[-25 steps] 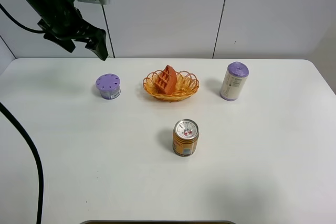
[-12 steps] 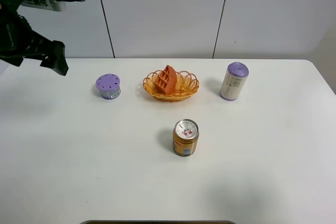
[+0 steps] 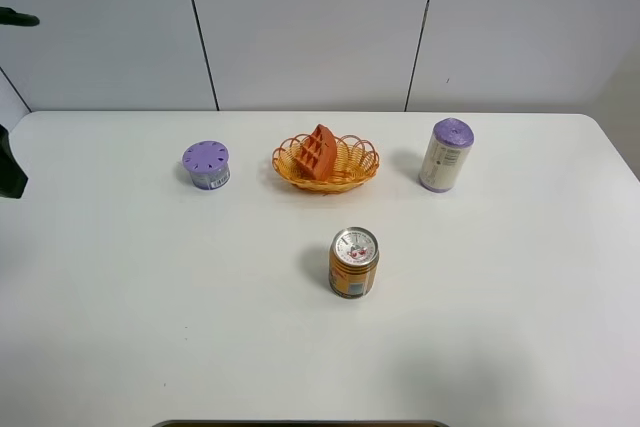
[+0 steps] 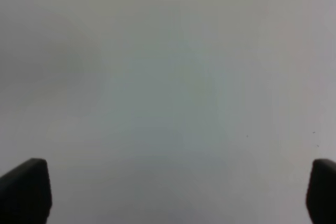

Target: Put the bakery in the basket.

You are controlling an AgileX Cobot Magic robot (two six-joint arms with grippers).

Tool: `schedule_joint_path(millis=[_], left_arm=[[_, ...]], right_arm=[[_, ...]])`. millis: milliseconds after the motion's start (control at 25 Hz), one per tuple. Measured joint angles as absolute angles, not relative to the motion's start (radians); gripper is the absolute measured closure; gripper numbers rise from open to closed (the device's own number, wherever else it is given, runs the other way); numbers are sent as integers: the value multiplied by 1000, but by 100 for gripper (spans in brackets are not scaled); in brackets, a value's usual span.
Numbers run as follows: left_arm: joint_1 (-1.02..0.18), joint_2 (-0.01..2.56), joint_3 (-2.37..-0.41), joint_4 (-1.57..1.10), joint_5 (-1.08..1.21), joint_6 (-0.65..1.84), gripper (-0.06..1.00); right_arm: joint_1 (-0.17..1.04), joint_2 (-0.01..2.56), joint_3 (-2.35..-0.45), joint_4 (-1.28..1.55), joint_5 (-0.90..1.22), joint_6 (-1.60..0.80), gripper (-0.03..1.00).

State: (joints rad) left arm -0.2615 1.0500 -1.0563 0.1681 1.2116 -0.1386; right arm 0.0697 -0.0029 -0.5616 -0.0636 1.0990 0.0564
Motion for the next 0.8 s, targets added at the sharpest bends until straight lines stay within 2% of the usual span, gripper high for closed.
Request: schedule_joint_path(millis=[640, 800], left_arm=[[-261, 723, -741, 232, 1204, -142, -5], [-210, 600, -630, 233, 1149, -142, -5]], right_arm=[[70, -3, -562, -64, 1099, 56, 5], [70, -3, -562, -64, 1099, 56, 5]])
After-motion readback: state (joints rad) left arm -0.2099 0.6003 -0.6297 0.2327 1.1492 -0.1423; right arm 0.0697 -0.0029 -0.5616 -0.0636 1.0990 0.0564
